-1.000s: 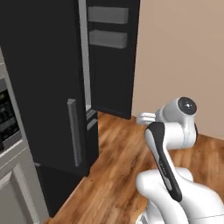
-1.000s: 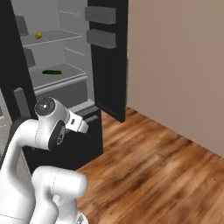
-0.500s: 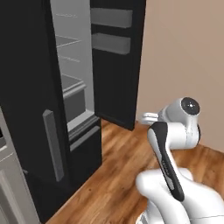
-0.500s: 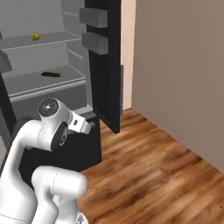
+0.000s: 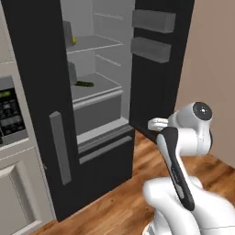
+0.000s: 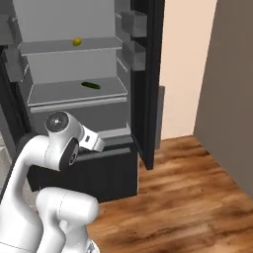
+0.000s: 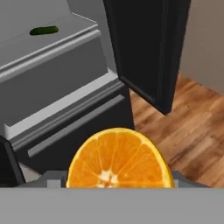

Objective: Place the orange in the correct fridge rack based on whether it is a fruit or vegetable. Finally, close the fridge door.

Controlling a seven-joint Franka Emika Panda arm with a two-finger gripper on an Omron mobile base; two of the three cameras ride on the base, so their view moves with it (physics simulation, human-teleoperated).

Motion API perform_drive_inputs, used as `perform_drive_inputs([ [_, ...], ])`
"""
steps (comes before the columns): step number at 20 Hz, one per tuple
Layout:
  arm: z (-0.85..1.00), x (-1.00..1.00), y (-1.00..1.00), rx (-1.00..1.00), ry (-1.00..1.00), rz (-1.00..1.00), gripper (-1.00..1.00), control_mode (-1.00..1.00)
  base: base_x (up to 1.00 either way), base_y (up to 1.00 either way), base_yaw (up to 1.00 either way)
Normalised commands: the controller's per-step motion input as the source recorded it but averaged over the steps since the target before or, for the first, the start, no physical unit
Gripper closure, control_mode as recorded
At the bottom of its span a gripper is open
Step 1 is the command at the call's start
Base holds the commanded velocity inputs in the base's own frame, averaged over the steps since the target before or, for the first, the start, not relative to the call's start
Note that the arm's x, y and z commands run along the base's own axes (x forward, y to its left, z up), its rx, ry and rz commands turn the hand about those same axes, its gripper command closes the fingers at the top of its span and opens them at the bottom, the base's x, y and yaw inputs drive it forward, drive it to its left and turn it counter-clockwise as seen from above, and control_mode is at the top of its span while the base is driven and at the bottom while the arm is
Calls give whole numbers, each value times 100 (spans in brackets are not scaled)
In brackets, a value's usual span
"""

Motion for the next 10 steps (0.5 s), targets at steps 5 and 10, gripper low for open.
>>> perform_drive_inputs([
  [5, 0, 0, 0, 0, 0, 0, 100, 100, 63, -23, 57],
  [10, 0, 0, 0, 0, 0, 0, 100, 100, 70, -31, 49],
])
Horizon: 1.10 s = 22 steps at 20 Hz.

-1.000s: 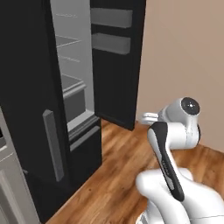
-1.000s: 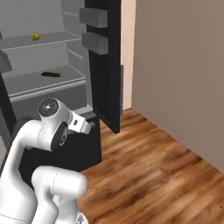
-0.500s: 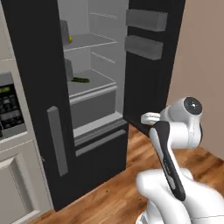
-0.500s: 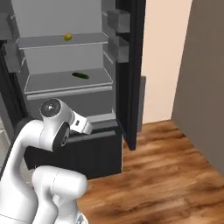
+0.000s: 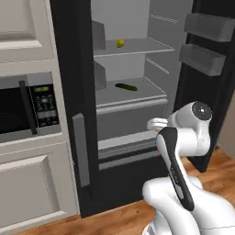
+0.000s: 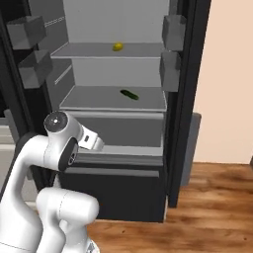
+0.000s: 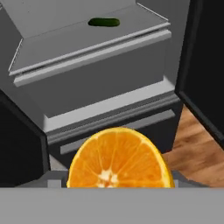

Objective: Place the orange in the correct fridge rack based on whether it is a fruit or vegetable. Finally, close the fridge door.

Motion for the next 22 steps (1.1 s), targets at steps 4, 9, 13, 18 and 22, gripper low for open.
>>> perform_drive_inputs([
  [4, 0, 0, 0, 0, 0, 0, 100, 100, 69, -26, 42],
  [9, 0, 0, 0, 0, 0, 0, 100, 100, 66, -20, 27],
  [13, 0, 0, 0, 0, 0, 0, 100, 100, 62, -32, 14],
  [18, 0, 0, 0, 0, 0, 0, 100, 100, 61, -42, 5],
  [22, 0, 0, 0, 0, 0, 0, 100, 100, 58, -42, 4],
])
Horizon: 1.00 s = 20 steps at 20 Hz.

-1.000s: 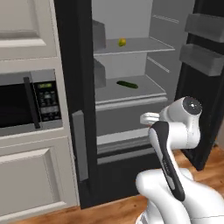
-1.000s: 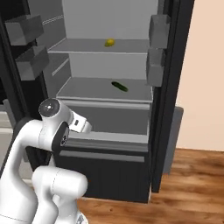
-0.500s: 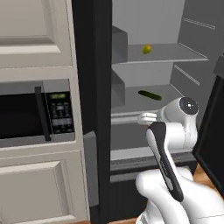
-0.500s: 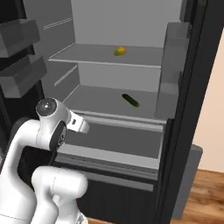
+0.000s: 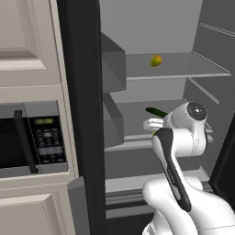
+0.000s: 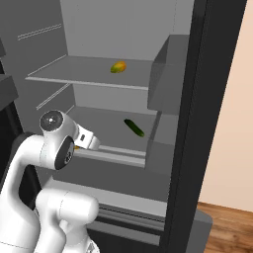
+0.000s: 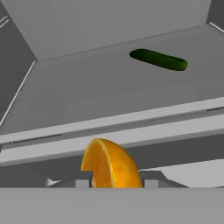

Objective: Place the orange in the correct fridge rack based on whether it is a fruit or vegetable. Finally, close the fridge door.

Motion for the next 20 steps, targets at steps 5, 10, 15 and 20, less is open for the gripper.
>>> perform_drive_inputs([
  [5, 0, 0, -4, 0, -1, 1, 100, -100, 20, -20, 4],
  [10, 27, -1, -13, 0, -2, 1, 100, -100, 0, 0, 0],
  [15, 68, 0, -1, 0, 0, 0, 100, -100, 0, 0, 0],
  [20, 87, 1, 0, 0, 0, 0, 100, -100, 0, 0, 0],
])
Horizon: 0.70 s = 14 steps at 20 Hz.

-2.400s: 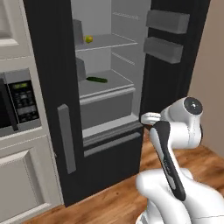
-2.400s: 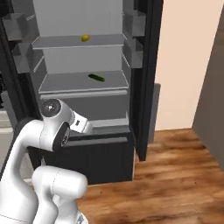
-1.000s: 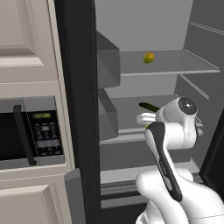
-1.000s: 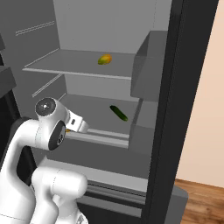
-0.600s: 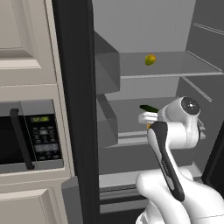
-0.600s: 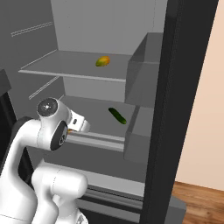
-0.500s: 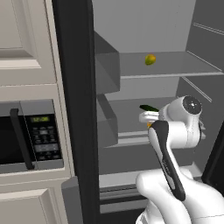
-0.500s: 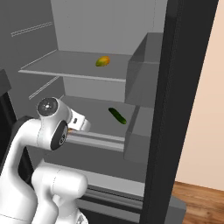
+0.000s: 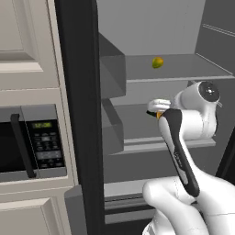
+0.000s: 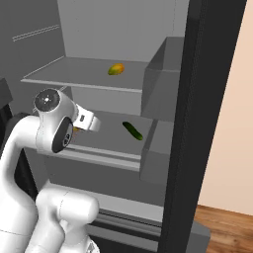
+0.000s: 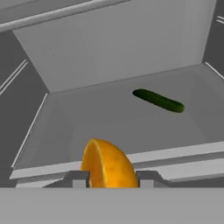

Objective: Place the orange in the correct fridge rack based on whether it is a fruit or vegetable. Finally, close the fridge door.

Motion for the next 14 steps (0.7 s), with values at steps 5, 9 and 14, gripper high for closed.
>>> perform_drive_inputs([
  [5, 64, 17, -3, 3, -7, 0, 100, -100, 0, 0, 0],
  [9, 42, 33, -1, 9, -21, 1, 100, -100, 0, 0, 0],
  [14, 29, 39, 0, 7, -25, 1, 100, -100, 0, 0, 0],
])
